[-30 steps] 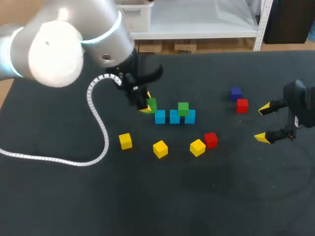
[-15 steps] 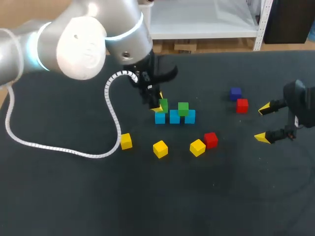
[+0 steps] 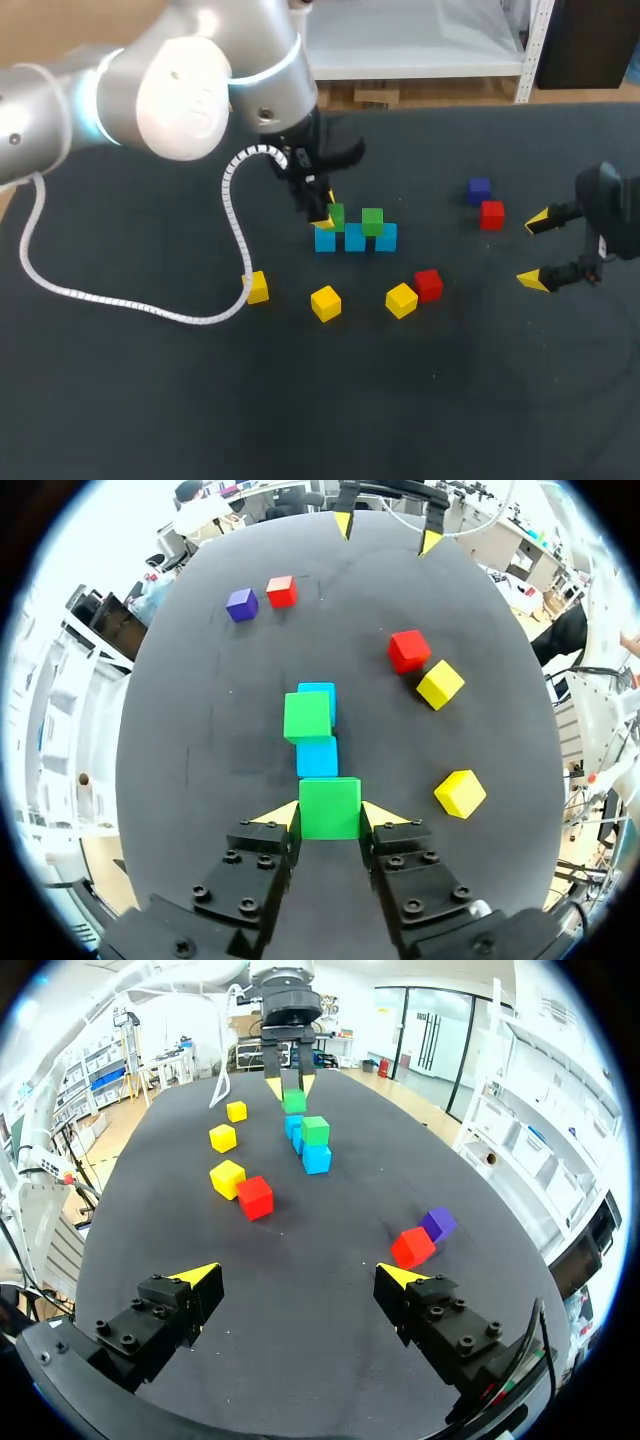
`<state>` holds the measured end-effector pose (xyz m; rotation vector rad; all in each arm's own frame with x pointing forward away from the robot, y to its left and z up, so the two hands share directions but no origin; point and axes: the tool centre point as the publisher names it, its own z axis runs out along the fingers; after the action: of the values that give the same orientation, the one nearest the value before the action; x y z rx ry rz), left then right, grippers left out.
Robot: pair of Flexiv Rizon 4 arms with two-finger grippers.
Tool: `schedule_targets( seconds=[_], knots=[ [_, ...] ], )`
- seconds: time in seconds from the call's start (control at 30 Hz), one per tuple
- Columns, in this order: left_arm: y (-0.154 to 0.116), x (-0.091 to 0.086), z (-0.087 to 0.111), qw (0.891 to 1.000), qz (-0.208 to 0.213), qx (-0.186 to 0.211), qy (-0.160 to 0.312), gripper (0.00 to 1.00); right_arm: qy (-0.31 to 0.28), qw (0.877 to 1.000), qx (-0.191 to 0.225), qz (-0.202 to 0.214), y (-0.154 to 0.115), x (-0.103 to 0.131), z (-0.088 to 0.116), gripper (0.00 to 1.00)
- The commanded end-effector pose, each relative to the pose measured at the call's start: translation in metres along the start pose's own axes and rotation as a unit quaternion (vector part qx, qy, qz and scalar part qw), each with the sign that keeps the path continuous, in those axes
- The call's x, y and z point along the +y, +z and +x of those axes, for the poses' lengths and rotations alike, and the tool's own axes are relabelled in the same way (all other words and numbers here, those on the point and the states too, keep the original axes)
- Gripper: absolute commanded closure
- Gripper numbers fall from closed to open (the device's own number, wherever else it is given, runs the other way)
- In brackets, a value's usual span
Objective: Place the blue cubes, place green cubes on the blue cubes, place the yellow cubes on the green cubes, then place the red cubes on the yellow cubes, and place purple cube on the red cubes.
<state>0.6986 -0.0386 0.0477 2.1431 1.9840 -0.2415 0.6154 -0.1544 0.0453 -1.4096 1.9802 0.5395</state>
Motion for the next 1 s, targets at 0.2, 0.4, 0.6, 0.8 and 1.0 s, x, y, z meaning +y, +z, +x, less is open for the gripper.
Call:
schedule_targets(
  seconds=[0.2,0.4,0.6,0.8,1.0],
  knots=[
    [0.01,0.008,-0.001,1.0,0.006,-0.001,0.002,1.0,0.0,1.0,-0.001,0.0,0.001,0.0,0.0,0.0],
    [0.014,0.009,-0.001,1.0,0.005,0.002,0.003,1.0,0.0,1.0,-0.001,0.0,0.001,0.0,0.0,0.0],
    [0.015,0.011,-0.001,1.0,0.003,0.002,0.002,1.0,0.0,1.0,-0.001,0.0,0.001,0.0,0.0,0.0],
    [0.015,0.012,-0.001,1.0,0.003,0.002,0.003,1.0,0.0,1.0,-0.001,0.0,0.001,0.0,0.0,0.0],
    [0.016,0.013,0.0,1.0,0.004,0.003,0.005,1.0,0.0,1.0,-0.001,0.0,0.001,0.0,0.0,0.0]
  ],
)
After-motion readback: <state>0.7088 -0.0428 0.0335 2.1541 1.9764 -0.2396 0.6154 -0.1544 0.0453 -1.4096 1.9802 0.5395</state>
